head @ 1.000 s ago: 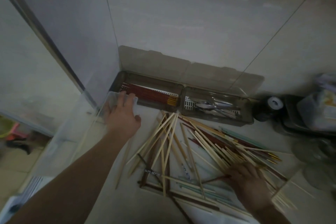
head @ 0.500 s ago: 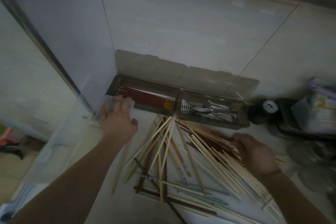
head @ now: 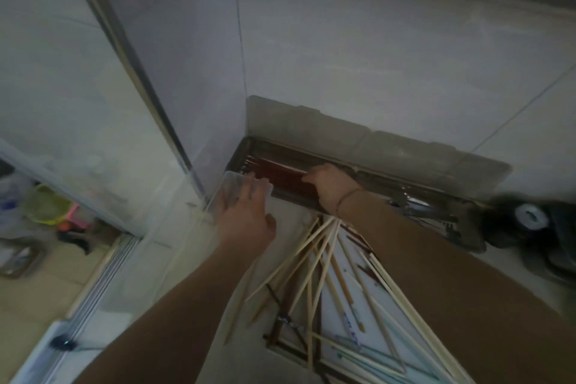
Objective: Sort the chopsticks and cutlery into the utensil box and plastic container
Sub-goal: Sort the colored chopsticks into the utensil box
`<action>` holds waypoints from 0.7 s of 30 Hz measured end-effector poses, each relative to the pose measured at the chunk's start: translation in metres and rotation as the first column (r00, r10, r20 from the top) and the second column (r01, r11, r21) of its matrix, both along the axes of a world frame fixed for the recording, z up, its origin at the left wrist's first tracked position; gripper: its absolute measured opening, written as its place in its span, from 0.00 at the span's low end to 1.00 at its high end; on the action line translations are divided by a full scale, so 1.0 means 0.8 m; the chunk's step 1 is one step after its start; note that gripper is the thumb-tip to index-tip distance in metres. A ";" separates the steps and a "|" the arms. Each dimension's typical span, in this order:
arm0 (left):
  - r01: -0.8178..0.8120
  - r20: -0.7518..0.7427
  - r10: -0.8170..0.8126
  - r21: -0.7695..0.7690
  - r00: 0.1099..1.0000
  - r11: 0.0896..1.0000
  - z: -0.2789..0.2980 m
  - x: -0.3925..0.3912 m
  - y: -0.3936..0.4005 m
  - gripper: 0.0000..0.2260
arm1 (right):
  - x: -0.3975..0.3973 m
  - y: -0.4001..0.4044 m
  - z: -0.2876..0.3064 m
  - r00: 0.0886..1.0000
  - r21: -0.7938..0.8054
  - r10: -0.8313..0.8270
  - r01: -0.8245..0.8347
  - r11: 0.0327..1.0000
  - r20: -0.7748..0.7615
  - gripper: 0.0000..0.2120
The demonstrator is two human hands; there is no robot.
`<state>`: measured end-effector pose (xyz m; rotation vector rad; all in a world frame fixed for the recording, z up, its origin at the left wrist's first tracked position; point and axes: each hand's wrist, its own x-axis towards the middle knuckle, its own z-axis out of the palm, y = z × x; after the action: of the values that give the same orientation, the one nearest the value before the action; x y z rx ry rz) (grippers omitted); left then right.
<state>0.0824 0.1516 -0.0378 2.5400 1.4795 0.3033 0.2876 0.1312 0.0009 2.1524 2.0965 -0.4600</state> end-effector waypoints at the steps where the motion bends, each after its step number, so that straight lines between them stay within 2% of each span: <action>1: 0.000 0.007 0.000 0.010 1.000 1.000 -0.001 0.000 0.000 0.33 | 0.000 0.012 -0.007 0.999 -0.011 0.030 -0.030 0.999 0.025 0.26; 4: 0.005 0.010 -0.006 0.019 1.000 1.000 0.000 0.000 -0.001 0.33 | 0.000 0.031 -0.026 0.994 -0.009 0.107 -0.107 0.994 0.008 0.24; 7: 0.003 0.021 -0.003 0.003 1.000 1.000 0.002 -0.001 -0.001 0.32 | 0.002 0.035 -0.032 0.986 0.074 0.089 -0.079 0.994 -0.142 0.24; 10: 0.010 0.031 -0.010 0.013 0.999 1.000 0.002 0.000 -0.003 0.31 | 0.010 0.021 -0.025 0.966 0.270 0.035 0.037 0.962 -0.256 0.20; 12: 0.004 0.028 -0.005 0.009 1.000 1.000 0.002 0.001 -0.003 0.31 | 0.027 -0.007 -0.017 0.941 0.426 -0.033 0.184 0.886 -0.337 0.16; 13: 0.003 0.022 -0.003 0.002 1.000 1.000 0.002 0.001 -0.003 0.32 | 0.036 -0.030 -0.010 0.924 0.440 -0.116 0.281 0.853 -0.366 0.13; 16: 0.003 0.009 -0.002 -0.027 1.000 1.000 0.000 0.002 -0.001 0.31 | 0.062 -0.118 -0.010 0.897 0.476 -0.301 0.430 0.767 -0.325 0.09; 19: -0.001 0.001 0.001 -0.034 1.000 0.999 -0.001 0.003 0.000 0.31 | 0.066 -0.199 -0.024 0.931 0.453 -0.323 0.364 0.814 -0.168 0.05; 21: -0.003 -0.003 0.003 -0.028 1.000 1.000 -0.002 0.004 0.000 0.32 | 0.064 -0.239 -0.032 0.924 0.408 -0.369 0.378 0.831 -0.104 0.12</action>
<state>0.0853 0.1513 -0.0393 2.5178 1.4785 0.2775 0.3385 -0.0604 -0.0248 2.8369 1.9155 -0.0466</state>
